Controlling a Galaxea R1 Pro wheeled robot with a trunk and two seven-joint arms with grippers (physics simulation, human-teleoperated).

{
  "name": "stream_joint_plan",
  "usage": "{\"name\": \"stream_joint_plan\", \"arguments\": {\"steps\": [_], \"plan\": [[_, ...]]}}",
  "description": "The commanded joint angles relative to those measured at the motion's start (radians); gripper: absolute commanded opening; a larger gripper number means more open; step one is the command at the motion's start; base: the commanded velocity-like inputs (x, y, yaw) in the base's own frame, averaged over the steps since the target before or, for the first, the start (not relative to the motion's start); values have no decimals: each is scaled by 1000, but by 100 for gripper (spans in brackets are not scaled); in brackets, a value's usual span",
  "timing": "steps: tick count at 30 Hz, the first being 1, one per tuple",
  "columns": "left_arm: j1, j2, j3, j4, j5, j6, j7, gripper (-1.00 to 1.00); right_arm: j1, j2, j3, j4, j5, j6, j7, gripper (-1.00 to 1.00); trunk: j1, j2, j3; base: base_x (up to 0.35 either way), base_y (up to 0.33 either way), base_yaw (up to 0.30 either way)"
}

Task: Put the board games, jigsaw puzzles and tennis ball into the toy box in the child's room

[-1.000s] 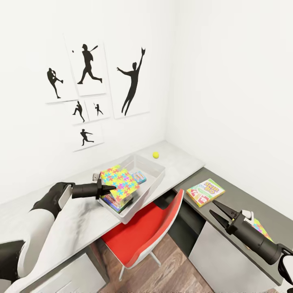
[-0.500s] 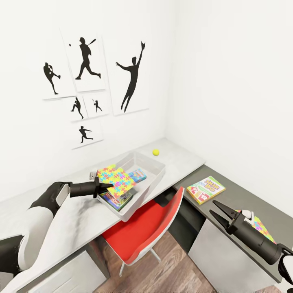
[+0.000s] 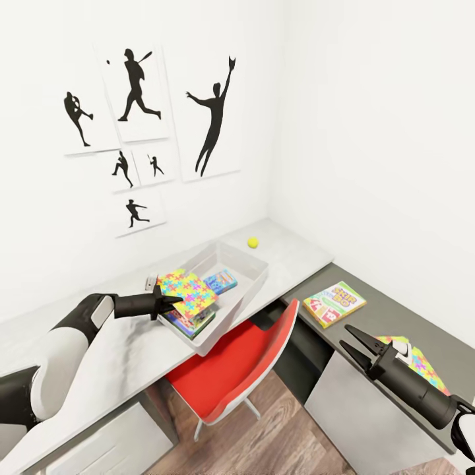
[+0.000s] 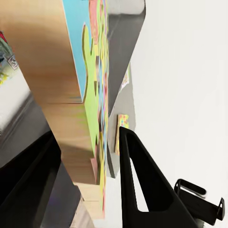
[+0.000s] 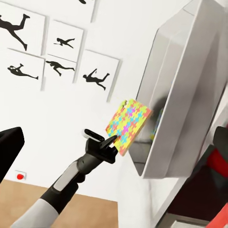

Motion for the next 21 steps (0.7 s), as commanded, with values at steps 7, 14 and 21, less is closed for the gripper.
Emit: {"name": "stream_joint_plan", "arguments": {"steps": [7,14,21], "plan": [[-15,-3,7,22,-3,4,20,-100,-1,0,-1,0,1,6,3,100,0,-2,-13,0,0,0],[-17,-3,14,40,-3,5,23,-100,-1,0,-1,0,1,6,3,100,0,-2,-25,0,0,0],[-33,-4,15,66,-2,5,25,-100,-1,0,-1,0,1,4,4,100,0,-2,-36,0,0,0]]}}
